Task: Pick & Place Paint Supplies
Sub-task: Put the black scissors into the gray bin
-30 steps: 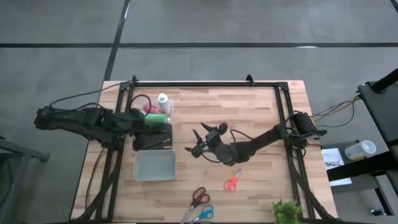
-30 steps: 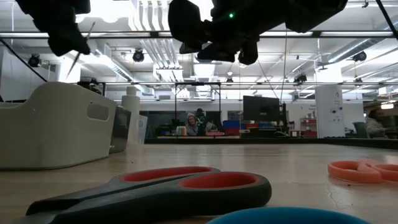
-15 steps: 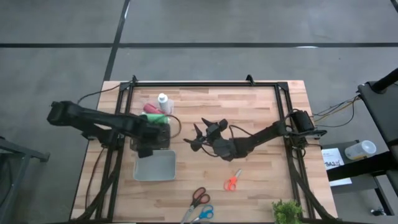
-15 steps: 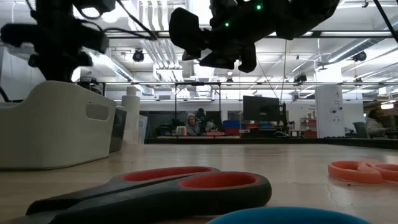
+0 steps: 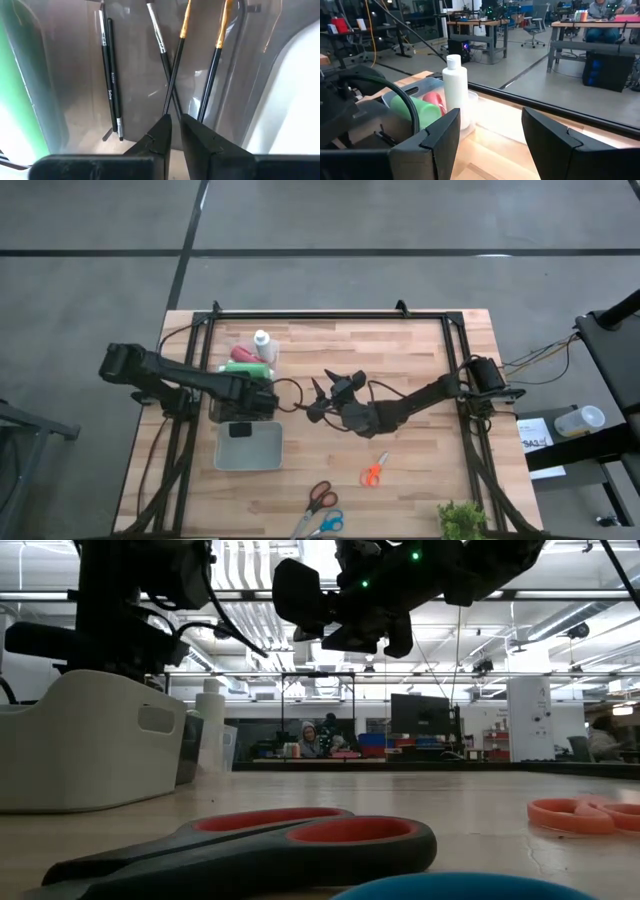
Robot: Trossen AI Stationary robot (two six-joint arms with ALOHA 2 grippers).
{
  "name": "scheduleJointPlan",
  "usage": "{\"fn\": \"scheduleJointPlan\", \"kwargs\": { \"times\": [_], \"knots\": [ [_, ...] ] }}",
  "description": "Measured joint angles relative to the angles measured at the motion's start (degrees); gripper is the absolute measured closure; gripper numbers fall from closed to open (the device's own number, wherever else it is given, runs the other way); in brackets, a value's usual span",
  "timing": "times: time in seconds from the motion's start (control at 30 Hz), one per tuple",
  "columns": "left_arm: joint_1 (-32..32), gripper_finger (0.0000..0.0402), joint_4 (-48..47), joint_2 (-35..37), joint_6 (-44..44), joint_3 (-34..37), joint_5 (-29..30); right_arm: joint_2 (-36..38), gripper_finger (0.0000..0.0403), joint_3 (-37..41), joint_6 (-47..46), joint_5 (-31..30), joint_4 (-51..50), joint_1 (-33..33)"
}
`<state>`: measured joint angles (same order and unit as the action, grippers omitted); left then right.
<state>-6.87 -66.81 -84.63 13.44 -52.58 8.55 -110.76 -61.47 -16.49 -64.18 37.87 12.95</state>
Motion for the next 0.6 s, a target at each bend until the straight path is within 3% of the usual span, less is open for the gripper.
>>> {"fn": "scheduleJointPlan", "kwargs": {
  "times": [0.4, 0.6],
  "knots": [
    [0.02, 0.0351, 2.08, 3.22, 0.18, -0.19, -0.02, 0.0, 0.0197, 0.0, 0.17, 0.13, 0.04, 0.0],
    [0.02, 0.0351, 2.43, 7.4, 3.51, -5.94, -0.19, -0.01, 0.0197, 0.0, 0.17, 0.13, 0.07, 0.0]
  ]
}}
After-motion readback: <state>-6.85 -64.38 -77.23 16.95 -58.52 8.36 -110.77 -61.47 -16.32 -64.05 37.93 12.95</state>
